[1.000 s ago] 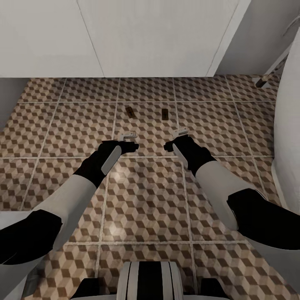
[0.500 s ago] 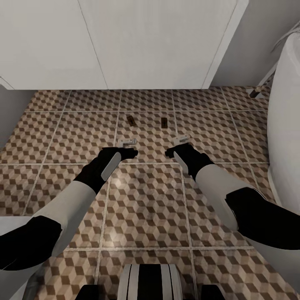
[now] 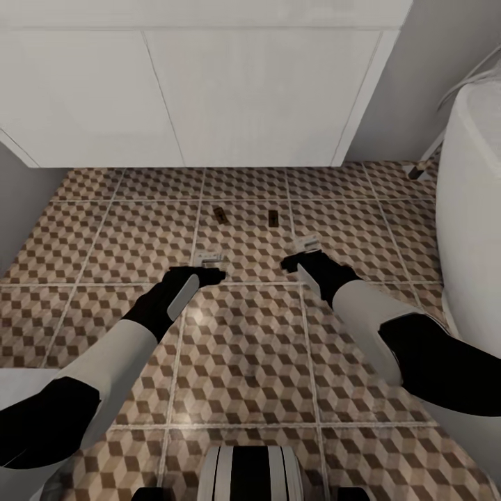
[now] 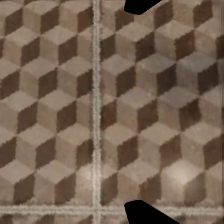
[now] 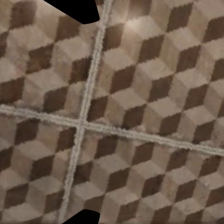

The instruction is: Take the four mousetraps from the cabinet in the bathroom and place them on the bathroom floor. Make sure all four end up on the same floor surface, and ensure that at least two of them are either under or directly next to the same bathroom sink.

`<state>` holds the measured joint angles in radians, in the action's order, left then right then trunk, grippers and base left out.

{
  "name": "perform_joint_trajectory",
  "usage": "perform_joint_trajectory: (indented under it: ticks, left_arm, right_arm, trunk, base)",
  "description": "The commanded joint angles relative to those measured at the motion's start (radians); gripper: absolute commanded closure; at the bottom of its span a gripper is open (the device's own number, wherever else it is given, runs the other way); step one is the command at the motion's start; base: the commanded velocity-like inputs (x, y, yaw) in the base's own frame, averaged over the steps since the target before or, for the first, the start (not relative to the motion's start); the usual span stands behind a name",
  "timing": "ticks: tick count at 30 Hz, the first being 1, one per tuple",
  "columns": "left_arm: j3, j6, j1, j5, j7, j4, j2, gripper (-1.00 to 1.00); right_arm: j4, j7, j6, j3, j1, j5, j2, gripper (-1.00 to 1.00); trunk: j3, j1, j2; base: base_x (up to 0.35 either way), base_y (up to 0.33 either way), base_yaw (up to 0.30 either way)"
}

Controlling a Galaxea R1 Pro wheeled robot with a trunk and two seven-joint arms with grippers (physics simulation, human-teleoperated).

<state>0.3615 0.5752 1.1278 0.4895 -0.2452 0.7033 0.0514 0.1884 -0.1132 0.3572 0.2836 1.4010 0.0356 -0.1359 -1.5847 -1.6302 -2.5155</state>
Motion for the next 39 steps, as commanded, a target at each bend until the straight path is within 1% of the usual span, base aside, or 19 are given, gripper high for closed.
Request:
perform_joint_trajectory:
  ticks: [1,6,9,10,15,16,21,22,24,25,29,30,31,33,34,35,38,39]
  left_arm:
    - [0.004,-0.006,-0.005,0.011,-0.009,-0.004,-0.001,-1.0]
    - [0.006,-0.069,-0.027,0.011,-0.007,-0.041,-0.003,-1.0]
    - [0.013,-0.105,-0.035,0.011,-0.007,-0.072,-0.004,-1.0]
    - [0.023,-0.122,-0.039,0.011,-0.007,-0.094,-0.005,-1.0]
    - [0.051,-0.151,-0.043,0.011,-0.006,-0.146,-0.006,-1.0]
    - [0.058,-0.166,-0.044,0.011,-0.006,-0.167,-0.006,-1.0]
    - [0.07,-0.22,-0.057,0.012,-0.005,-0.225,-0.006,-1.0]
    - [0.078,-0.245,-0.064,0.012,-0.005,-0.249,-0.005,-1.0]
    - [0.089,-0.269,-0.072,0.012,-0.005,-0.274,-0.004,-1.0]
    - [0.103,-0.291,-0.081,0.012,-0.004,-0.301,-0.003,-1.0]
    - [0.135,-0.338,-0.096,0.012,-0.003,-0.359,-0.002,-1.0]
    - [0.141,-0.35,-0.099,0.012,-0.002,-0.374,-0.001,-1.0]
    - [0.151,-0.376,-0.104,0.012,0.003,-0.404,-0.001,-1.0]
    - [0.157,-0.402,-0.107,0.012,0.016,-0.436,-0.001,-1.0]
    - [0.159,-0.414,-0.109,0.012,0.025,-0.453,-0.001,-1.0]
    - [0.162,-0.437,-0.113,0.012,0.051,-0.489,-0.002,-1.0]
    - [0.164,-0.464,-0.122,0.012,0.097,-0.542,-0.002,-1.0]
    - [0.165,-0.481,-0.132,0.012,0.136,-0.585,-0.005,-1.0]
  right_arm:
    - [0.001,0.005,0.003,0.006,-0.001,0.004,0.005,-1.0]
    - [-0.002,0.037,-0.016,0.006,-0.006,0.003,0.024,-1.0]
    - [-0.014,0.046,-0.037,0.006,-0.008,0.003,0.033,-1.0]
    - [-0.033,0.05,-0.056,0.006,-0.009,0.003,0.038,-1.0]
    - [-0.1,0.053,-0.126,0.006,-0.011,0.003,0.044,-1.0]
    - [-0.125,0.054,-0.158,0.006,-0.011,0.003,0.045,-1.0]
    - [-0.155,0.055,-0.216,0.006,-0.025,0.003,0.046,-1.0]
    - [-0.16,0.055,-0.229,0.006,-0.045,0.003,0.047,-1.0]
    - [-0.163,0.055,-0.238,0.006,-0.07,0.002,0.047,-1.0]
    - [-0.164,0.055,-0.246,0.006,-0.095,0.002,0.047,-1.0]
    - [-0.166,0.055,-0.272,0.006,-0.136,0.001,0.048,-1.0]
    - [-0.166,0.055,-0.282,0.006,-0.145,0.001,0.048,-1.0]
    - [-0.167,0.055,-0.307,0.006,-0.165,0.0,0.048,-1.0]
    - [-0.167,0.054,-0.332,0.006,-0.187,0.001,0.049,-1.0]
    - [-0.168,0.054,-0.345,0.006,-0.198,0.0,0.051,-1.0]
    - [-0.168,0.054,-0.366,0.006,-0.221,0.0,0.055,-1.0]
    - [-0.168,0.054,-0.391,0.006,-0.255,0.001,0.062,-1.0]
    - [-0.168,0.054,-0.41,0.006,-0.287,0.001,0.07,-1.0]
  trunk:
    - [0.003,0.001,0.0]
    - [0.023,0.003,0.001]
    - [0.034,0.004,0.002]
    - [0.038,0.005,0.002]
    - [0.058,0.007,0.003]
    - [0.061,0.007,0.004]
    - [0.081,0.01,0.005]
    - [0.085,0.01,0.005]
    - [0.092,0.011,0.005]
    - [0.096,0.011,0.006]
    - [0.112,0.013,0.007]
    - [0.116,0.014,0.007]
    - [0.119,0.014,0.007]
    - [0.127,0.015,0.008]
    - [0.131,0.015,0.008]
    - [0.135,0.016,0.008]
    - [0.146,0.017,0.009]
    - [0.15,0.018,0.009]
  base:
    - [0.0,0.0,0.0]
    - [0.0,0.0,0.0]
    - [0.0,0.0,0.0]
    - [0.0,0.0,0.0]
    - [0.0,0.0,0.0]
    - [0.0,0.0,0.0]
    - [0.0,0.0,0.0]
    - [0.0,0.0,0.0]
    - [0.0,0.0,0.0]
    - [0.0,0.0,0.0]
    - [0.0,0.0,0.0]
    - [0.0,0.0,0.0]
    - [0.0,0.0,0.0]
    - [0.0,0.0,0.0]
    - [0.0,0.0,0.0]
    - [0.0,0.0,0.0]
    - [0.0,0.0,0.0]
    - [0.0,0.0,0.0]
